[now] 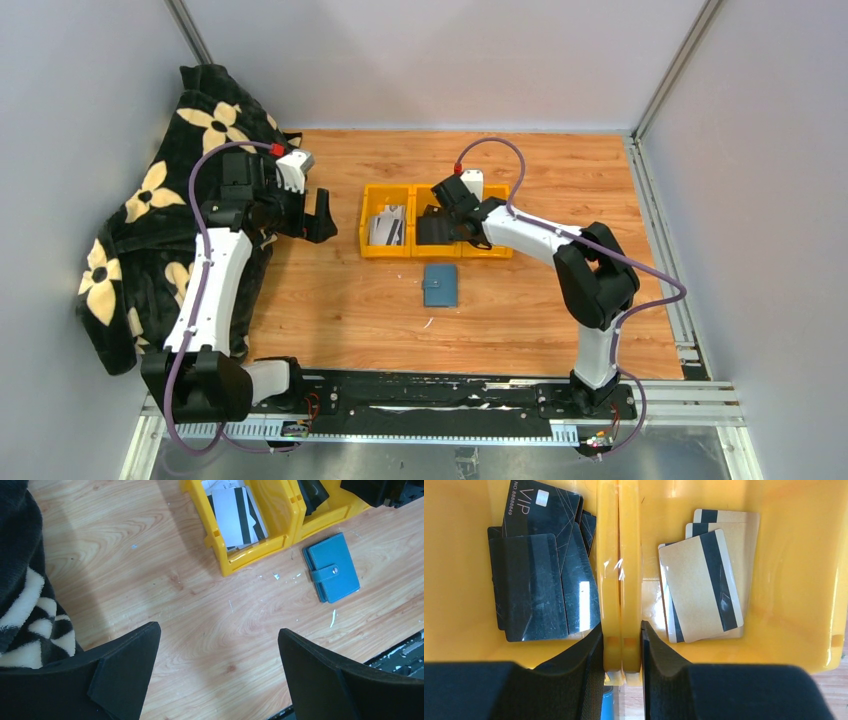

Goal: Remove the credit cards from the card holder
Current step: Move the storage box to the center of the board, then open the card holder at the center of the board.

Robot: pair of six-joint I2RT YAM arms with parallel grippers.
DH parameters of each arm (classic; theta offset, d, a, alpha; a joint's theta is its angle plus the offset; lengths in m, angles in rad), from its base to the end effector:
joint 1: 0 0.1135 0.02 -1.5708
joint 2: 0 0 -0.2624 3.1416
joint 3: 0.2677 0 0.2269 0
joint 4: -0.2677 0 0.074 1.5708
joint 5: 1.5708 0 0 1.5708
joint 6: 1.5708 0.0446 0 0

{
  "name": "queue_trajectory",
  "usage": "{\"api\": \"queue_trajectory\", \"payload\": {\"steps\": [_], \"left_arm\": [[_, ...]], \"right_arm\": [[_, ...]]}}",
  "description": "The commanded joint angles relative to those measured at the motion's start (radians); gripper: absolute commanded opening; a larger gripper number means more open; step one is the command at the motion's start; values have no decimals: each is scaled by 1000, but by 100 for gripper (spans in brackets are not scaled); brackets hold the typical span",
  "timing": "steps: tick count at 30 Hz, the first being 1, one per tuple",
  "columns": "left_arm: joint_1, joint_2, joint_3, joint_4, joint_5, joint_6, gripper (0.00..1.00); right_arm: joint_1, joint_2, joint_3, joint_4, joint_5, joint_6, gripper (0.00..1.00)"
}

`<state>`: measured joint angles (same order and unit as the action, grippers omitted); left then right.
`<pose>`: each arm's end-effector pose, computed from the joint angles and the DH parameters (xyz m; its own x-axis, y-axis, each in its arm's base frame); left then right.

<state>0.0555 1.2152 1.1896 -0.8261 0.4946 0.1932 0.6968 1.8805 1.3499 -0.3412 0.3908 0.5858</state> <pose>0.2244 -0.0087 0.3287 -0.6867 0.1311 -0.7150 0.4027 0.8875 -0.2240 0.3125 0.2393 0.2162 -0.7133 0.0696 -0.6974 -0.0132 0.9935 0.1128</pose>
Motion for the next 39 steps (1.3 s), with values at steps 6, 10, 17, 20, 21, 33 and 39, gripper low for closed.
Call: {"api": "queue_trajectory", "payload": {"steps": [6, 10, 17, 20, 21, 33, 39], "left_arm": [[-6, -12, 15, -33, 20, 20, 100], [-6, -15, 17, -32, 22, 24, 100], [-6, -1, 49, -51, 20, 24, 100], [-6, -5, 59, -61, 20, 27, 100], [-6, -6, 63, -64, 19, 29, 100], [-6, -43, 76, -75, 13, 46, 100], [-6, -38, 73, -77, 25, 42, 100]], "right_arm": [[65, -103, -57, -20, 101, 37, 79], [158, -213, -139, -53, 137, 87, 81], [320, -214, -228, -56, 72, 238, 83], [342, -148, -191, -101, 103, 256, 83], [353, -126, -172, -128, 118, 261, 83], [389, 39, -134, -134, 130, 288, 84], [385, 19, -168, -120, 108, 293, 80]]}}
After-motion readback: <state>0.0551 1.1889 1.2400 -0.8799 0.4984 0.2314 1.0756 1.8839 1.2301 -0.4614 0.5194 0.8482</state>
